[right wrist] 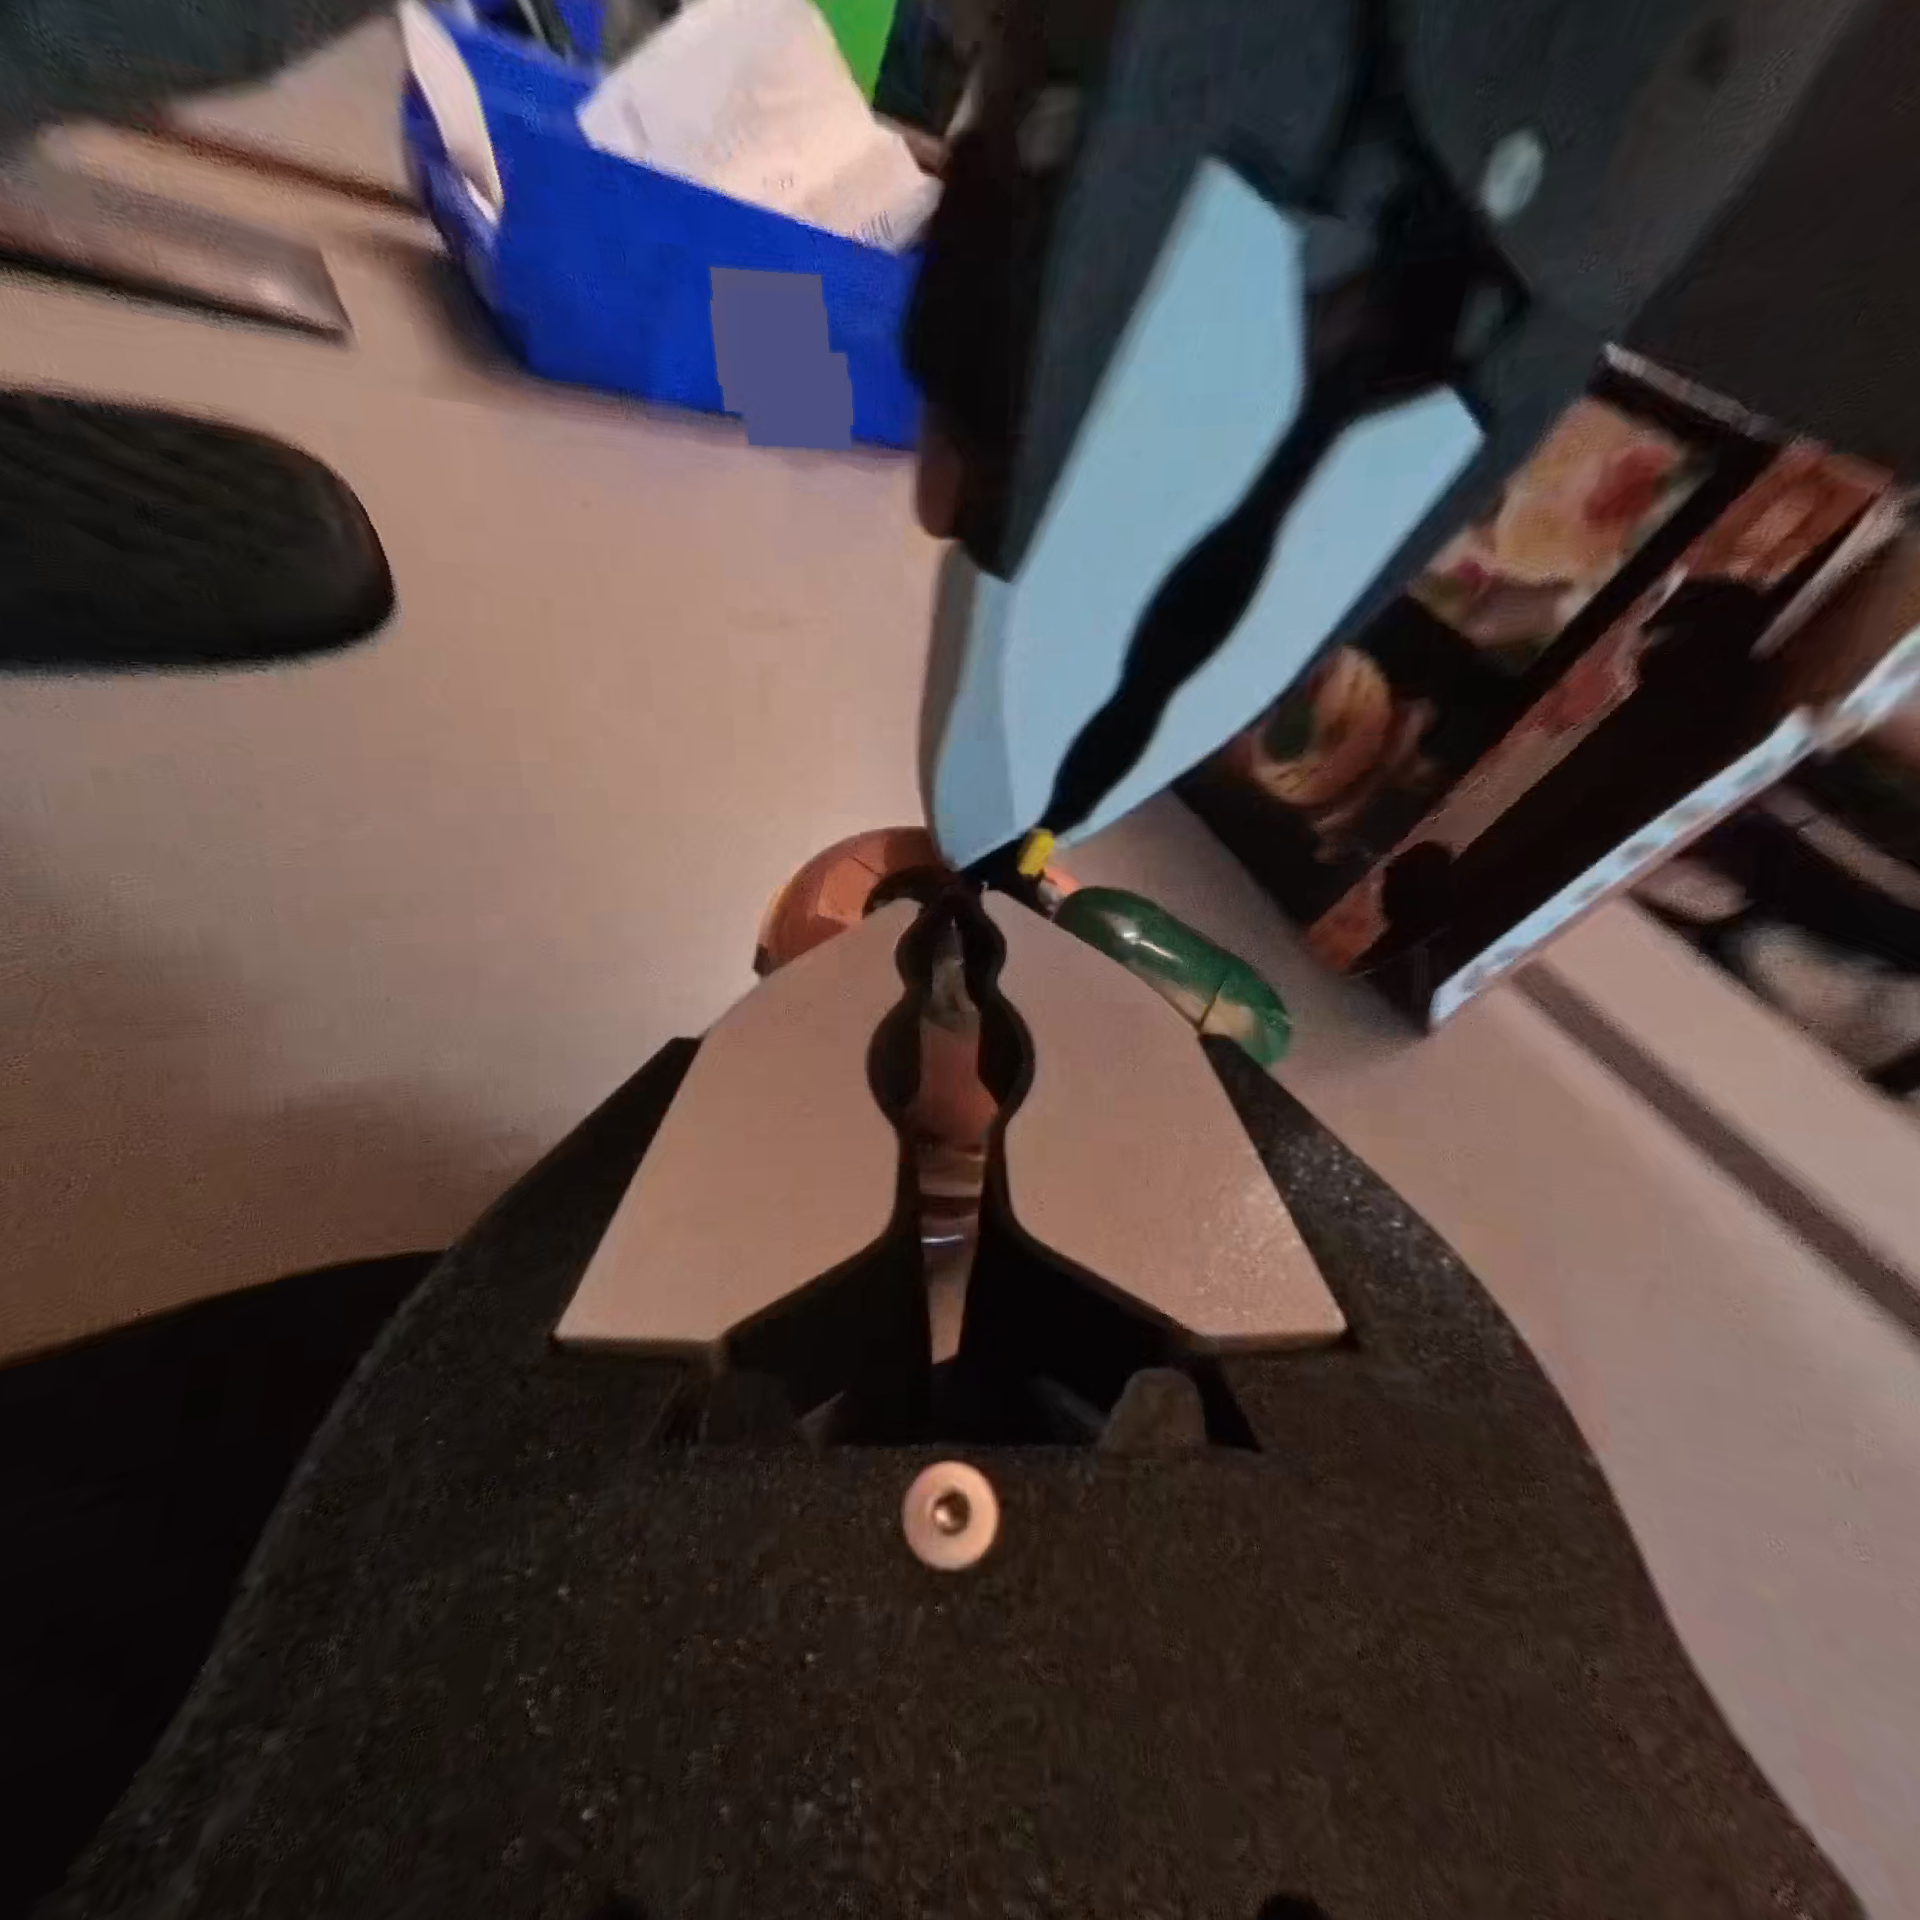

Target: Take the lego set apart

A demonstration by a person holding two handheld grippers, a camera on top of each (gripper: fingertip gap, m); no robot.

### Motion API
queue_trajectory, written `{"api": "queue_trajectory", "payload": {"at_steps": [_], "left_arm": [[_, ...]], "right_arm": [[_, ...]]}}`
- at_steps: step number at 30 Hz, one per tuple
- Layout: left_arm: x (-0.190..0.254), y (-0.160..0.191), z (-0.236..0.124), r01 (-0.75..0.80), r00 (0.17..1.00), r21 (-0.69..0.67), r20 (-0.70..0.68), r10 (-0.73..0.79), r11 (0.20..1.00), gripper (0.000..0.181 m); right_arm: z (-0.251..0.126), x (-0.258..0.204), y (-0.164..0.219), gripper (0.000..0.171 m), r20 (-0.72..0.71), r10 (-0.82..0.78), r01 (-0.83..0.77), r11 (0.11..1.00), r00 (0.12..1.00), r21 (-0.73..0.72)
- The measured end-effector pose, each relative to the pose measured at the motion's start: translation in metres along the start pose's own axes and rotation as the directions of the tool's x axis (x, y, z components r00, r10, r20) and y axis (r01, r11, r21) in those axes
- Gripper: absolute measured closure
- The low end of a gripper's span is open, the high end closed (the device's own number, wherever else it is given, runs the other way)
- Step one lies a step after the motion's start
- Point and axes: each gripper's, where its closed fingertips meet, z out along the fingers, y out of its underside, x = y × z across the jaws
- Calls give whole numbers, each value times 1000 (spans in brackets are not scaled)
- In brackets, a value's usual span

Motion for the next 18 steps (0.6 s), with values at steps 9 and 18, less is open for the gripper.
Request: {"api": "queue_trajectory", "payload": {"at_steps": [9,18], "left_arm": [[2,0,0,4,999,21,-40,-3,1000,174],[2,-2,-1,-47,997,125,-47,53,991,173]], "right_arm": [[-1,-5,-3,168,-11,-105,105,994,994,7],[-2,-2,1,167,85,119,-124,991,989,53]]}}
